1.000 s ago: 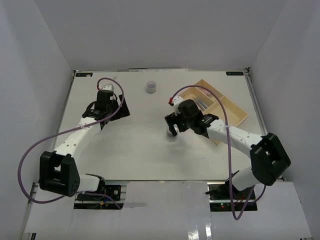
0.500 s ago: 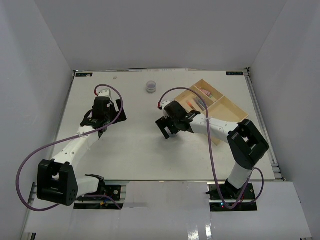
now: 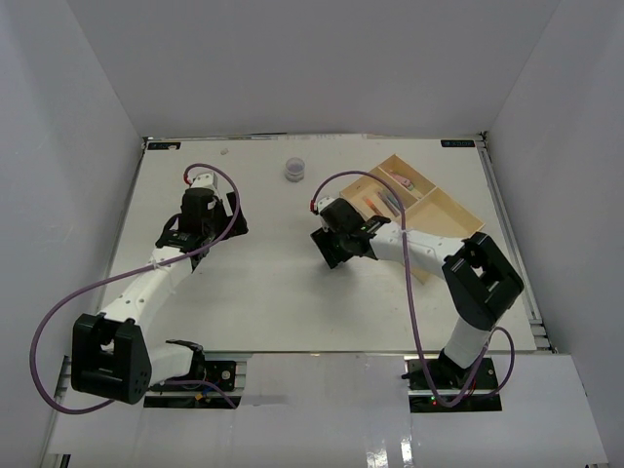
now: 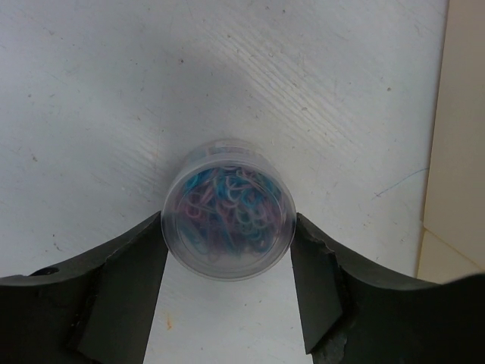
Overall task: Sort the stationery into containers
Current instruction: Pick up the stationery from the center of the board, then place the stationery in the storage box.
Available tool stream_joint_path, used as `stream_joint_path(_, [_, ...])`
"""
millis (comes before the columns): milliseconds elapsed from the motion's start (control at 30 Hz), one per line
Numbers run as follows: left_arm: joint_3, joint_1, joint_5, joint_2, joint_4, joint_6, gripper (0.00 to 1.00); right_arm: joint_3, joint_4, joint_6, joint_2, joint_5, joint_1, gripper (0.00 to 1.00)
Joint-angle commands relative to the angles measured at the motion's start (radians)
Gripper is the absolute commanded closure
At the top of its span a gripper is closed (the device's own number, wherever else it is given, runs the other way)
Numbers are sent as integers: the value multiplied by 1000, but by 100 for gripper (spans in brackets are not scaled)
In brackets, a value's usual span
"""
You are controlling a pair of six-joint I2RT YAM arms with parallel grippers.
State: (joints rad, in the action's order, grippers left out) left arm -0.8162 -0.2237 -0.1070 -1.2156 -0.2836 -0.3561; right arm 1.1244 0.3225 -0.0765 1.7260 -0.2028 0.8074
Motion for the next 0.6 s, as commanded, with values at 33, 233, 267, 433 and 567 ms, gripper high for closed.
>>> stream_joint_path(33, [0, 4, 21, 41, 18, 0, 2, 44, 15, -11, -106, -41, -8, 57])
stream_joint_path(233, [0, 3, 33, 53, 18, -4, 2, 34, 26, -19, -288, -129, -176, 60])
stream_joint_path(267, [0, 4, 35, 54, 18, -3, 2, 28, 32, -26, -302, -130, -212, 60])
stream_joint_path(433, [6, 4, 46, 71, 23, -11, 2, -32, 33, -48, -352, -118, -445, 61])
stream_joint_path(567, [8, 4, 49, 74, 23, -12, 2, -51, 27, -66, -330, -107, -568, 61])
